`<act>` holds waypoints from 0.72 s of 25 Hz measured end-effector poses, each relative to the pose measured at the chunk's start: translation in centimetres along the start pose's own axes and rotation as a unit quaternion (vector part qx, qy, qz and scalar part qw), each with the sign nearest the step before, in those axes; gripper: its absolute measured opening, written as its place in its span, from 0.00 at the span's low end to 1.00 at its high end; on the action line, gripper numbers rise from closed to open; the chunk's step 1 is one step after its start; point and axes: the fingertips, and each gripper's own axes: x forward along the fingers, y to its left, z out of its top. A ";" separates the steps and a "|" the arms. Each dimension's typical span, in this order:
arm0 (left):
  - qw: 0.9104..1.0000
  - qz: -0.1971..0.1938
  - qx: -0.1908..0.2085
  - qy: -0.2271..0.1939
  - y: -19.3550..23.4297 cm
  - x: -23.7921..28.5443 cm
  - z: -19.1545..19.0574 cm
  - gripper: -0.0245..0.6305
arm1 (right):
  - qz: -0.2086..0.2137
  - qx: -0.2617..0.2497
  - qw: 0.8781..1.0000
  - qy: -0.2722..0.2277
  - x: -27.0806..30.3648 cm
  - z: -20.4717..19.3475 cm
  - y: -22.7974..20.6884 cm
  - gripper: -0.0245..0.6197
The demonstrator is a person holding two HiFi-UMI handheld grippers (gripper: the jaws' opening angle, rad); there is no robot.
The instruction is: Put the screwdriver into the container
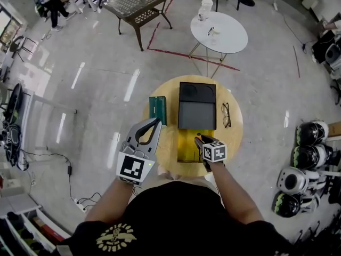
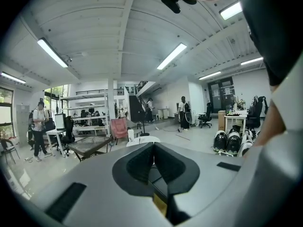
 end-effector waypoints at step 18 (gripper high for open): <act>1.000 0.002 0.001 0.000 0.8 -0.8 0.1 0.07 | -0.019 -0.052 0.998 0.017 -0.6 -1.8 1.0 0.28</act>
